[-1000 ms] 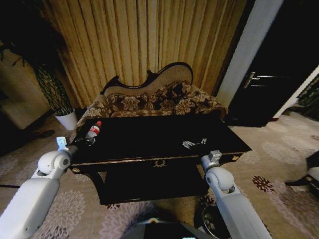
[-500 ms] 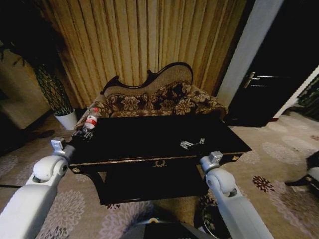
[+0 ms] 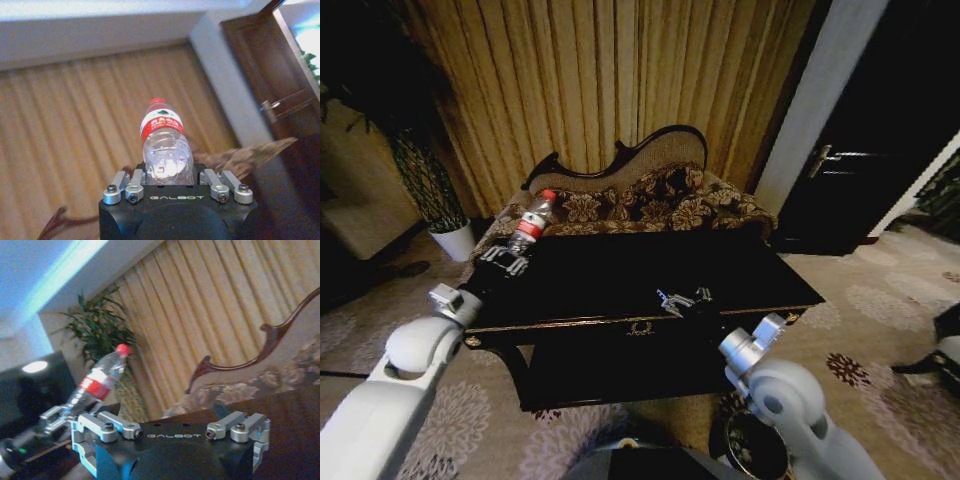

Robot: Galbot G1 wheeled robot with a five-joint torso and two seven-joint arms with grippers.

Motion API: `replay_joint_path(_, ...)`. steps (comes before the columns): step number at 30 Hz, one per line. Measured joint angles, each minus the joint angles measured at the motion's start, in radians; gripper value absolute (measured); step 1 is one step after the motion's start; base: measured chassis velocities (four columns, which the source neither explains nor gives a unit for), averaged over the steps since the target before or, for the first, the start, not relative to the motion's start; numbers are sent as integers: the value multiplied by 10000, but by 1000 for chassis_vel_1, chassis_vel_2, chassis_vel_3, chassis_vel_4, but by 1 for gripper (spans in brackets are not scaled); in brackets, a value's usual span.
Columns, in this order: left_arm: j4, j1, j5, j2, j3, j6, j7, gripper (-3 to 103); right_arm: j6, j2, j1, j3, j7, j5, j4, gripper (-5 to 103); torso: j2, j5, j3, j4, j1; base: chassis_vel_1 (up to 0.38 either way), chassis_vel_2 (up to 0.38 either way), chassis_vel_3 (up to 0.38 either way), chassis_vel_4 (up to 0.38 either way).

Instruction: Move to the front of the table and place the trash on the table into the trash bin.

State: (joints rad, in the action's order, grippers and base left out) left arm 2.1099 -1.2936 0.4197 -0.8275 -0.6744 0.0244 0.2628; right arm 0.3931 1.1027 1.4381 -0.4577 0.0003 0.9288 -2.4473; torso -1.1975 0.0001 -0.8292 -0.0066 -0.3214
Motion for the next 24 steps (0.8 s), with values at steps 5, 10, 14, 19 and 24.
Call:
replay_joint_path(5,930,35,-129,101,728,-29,-85,42,129,-2,-219,-46,0,777,-123,100,0,0,-1,0,-1,0,0,0,0)
replay_joint_path(10,1602,17,329,371,1231,254,-238,42,157,-6,-319,-23,0,957,-263,100,0,0,-1,0,0,0,0,0,0)
replay_joint_path(14,1789,44,524,597,1463,304,-270,42,157,-99,-416,-22,-1,1036,-407,100,0,-2,-1,0,0,0,0,0,0)
replay_joint_path(19,2120,48,582,913,1799,263,-270,42,156,-255,-576,21,-3,1520,-546,100,0,-3,-1,0,0,0,0,0,0)
replay_joint_path(24,2514,1,802,1321,2196,124,-300,42,156,-340,-697,234,-4,1705,-555,100,0,-2,-1,0,0,0,0,0,0)
